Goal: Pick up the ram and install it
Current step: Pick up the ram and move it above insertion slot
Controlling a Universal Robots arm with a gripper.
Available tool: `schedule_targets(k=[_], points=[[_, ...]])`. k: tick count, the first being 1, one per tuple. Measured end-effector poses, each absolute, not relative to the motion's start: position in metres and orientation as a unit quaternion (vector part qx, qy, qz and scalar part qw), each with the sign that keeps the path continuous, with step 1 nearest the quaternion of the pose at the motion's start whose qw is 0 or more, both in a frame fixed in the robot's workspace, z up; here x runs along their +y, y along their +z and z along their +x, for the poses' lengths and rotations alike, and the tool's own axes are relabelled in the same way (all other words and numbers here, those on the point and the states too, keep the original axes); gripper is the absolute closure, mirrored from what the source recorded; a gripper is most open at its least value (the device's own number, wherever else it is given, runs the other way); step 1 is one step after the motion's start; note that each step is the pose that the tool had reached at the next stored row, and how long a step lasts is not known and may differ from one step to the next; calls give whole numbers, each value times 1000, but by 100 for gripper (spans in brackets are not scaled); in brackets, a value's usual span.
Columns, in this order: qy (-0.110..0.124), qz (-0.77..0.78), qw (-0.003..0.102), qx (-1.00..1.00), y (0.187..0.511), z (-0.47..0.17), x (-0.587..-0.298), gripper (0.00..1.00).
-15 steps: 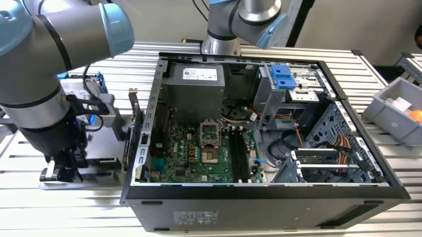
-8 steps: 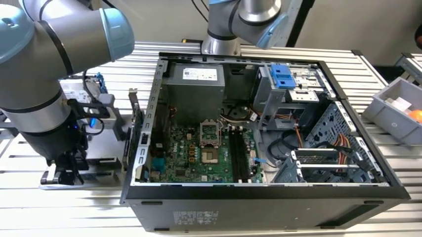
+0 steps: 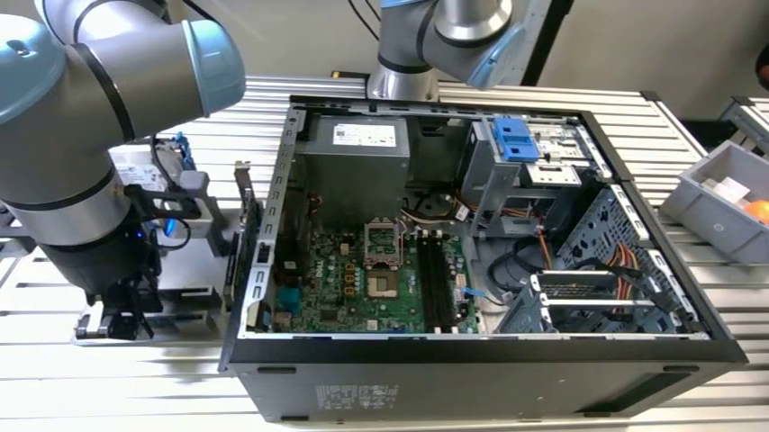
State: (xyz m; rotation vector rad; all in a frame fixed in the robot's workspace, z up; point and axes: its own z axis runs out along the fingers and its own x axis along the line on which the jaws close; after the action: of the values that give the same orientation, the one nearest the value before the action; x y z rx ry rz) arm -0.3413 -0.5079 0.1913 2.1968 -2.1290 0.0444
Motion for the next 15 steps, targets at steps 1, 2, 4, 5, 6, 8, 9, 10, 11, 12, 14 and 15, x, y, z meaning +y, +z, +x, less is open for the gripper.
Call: schedule_targets(k=[1, 2, 4, 5, 6, 8, 9, 10, 11, 12, 14, 15], points=[[14, 717, 41, -695, 191, -341, -508, 100], [15, 717, 41, -695, 191, -341, -508, 100], [14, 717, 41, -695, 191, -341, -508, 100], [14, 717, 41, -695, 191, -341, -508, 100], [14, 717, 41, -695, 191, -341, -508, 100], [14, 717, 41, -695, 191, -341, -508, 100], [14, 717, 41, -695, 191, -341, -508, 100], [14, 717, 41, -695, 191, -341, -508, 100], [14, 717, 41, -695, 191, -341, -508, 100], [14, 717, 41, -695, 191, -341, -508, 0], [14, 717, 41, -695, 191, -341, -508, 0], [14, 717, 41, -695, 191, -341, -508, 0]])
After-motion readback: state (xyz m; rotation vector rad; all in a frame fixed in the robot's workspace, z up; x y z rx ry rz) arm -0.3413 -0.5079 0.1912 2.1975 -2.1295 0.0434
